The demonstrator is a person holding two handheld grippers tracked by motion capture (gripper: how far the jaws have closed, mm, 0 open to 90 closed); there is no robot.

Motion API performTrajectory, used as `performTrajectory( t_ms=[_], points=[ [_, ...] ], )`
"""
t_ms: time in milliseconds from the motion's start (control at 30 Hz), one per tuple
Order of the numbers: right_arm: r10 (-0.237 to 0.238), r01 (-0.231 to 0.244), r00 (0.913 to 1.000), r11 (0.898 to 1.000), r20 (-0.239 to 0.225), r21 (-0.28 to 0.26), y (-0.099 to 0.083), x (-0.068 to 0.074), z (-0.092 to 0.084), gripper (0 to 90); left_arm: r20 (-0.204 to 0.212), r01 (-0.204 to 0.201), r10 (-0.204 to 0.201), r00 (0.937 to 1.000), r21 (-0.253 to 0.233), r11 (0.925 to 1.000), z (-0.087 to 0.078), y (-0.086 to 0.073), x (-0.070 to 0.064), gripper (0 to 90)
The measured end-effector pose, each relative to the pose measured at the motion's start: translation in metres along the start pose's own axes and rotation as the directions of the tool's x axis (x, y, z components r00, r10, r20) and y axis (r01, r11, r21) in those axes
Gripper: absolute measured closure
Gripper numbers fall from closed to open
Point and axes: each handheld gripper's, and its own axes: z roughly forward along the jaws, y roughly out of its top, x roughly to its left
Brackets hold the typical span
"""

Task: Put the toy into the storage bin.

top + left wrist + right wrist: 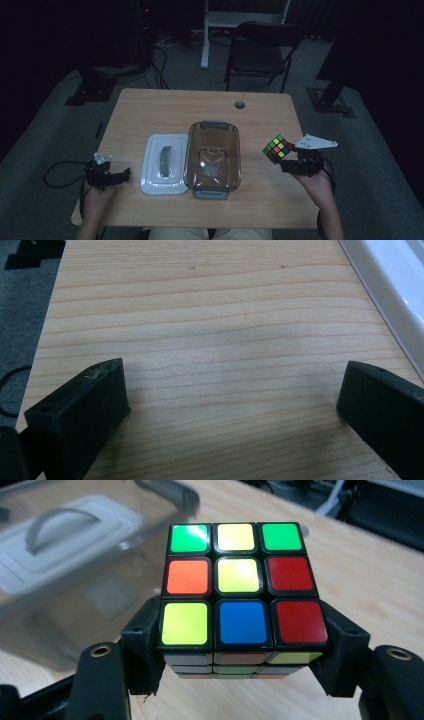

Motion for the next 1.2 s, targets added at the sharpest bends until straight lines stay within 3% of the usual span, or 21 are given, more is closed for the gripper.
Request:
performTrajectory(
  t_ms=[233,533,833,1200],
  points=[
    [-0.079,0.077,0.9947,0.997,-0.066,-0.030,0.032,0.014,-0.001,33.6,0.003,-0.007,0.007,1.0000,0.000,1.0000,0.000,0.000,-0.001,0.6],
    [-0.169,0.160,0.9712,0.985,-0.168,-0.068,0.063,0.042,0.008,33.6,0.004,-0.007,0.007,1.0000,0.000,1.0000,0.000,0.000,-0.001,0.7],
    [-0.237,0.219,0.9325,0.971,-0.273,-0.094,0.081,0.069,0.023,33.5,0.003,-0.009,0.009,1.0000,-0.001,1.0000,0.000,0.000,-0.001,0.6],
    [-0.321,0.324,0.8680,0.944,-0.379,-0.056,0.094,0.102,0.045,33.5,0.004,-0.007,0.007,1.0000,0.000,1.0000,0.000,0.000,-0.001,0.6]
  ],
)
